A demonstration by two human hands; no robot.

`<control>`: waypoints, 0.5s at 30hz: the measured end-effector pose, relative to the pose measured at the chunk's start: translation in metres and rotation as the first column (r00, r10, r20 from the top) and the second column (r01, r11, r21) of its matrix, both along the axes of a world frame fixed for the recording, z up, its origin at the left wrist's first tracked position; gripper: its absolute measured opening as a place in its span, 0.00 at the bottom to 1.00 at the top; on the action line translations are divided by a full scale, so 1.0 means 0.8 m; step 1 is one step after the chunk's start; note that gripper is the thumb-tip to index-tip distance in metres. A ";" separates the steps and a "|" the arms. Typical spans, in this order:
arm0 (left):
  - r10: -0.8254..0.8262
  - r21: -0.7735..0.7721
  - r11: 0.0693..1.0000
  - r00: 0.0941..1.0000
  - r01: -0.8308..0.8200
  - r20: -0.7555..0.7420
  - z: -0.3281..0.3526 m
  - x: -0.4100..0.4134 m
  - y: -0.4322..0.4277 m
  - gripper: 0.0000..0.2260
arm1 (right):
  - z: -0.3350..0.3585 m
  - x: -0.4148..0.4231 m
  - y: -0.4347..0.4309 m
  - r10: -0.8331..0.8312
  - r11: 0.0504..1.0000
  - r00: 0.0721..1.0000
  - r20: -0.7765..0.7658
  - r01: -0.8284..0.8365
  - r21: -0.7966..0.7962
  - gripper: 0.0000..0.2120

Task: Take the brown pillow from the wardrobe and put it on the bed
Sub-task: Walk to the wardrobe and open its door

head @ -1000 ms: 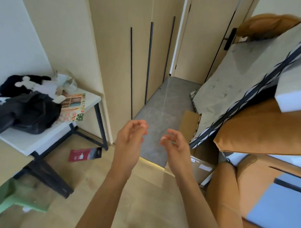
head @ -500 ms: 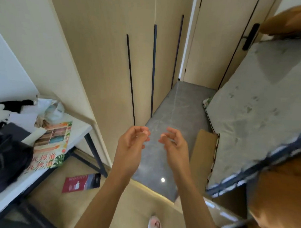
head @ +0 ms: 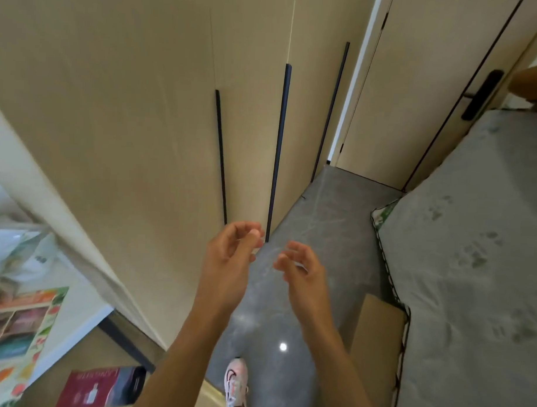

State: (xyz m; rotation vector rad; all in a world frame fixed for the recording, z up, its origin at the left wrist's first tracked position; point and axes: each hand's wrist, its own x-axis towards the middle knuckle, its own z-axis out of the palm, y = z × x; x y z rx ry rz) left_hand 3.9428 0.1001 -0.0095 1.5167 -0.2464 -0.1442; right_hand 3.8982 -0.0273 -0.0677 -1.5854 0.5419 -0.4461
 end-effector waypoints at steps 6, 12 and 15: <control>0.027 -0.027 0.999 1.000 -0.027 0.000 0.007 0.179 -0.087 0.07 | 0.025 0.158 -0.090 0.011 0.999 1.000 0.002 -0.011 -0.037 0.12; 0.116 -0.007 0.993 0.993 -0.116 0.028 0.026 0.311 -0.146 0.06 | 0.029 0.278 -0.145 0.051 0.999 0.998 0.027 -0.051 -0.004 0.11; 0.160 0.013 0.987 0.987 -0.160 0.017 0.024 0.355 -0.173 0.06 | 0.025 0.330 -0.170 0.110 0.994 0.994 0.011 -0.110 0.021 0.10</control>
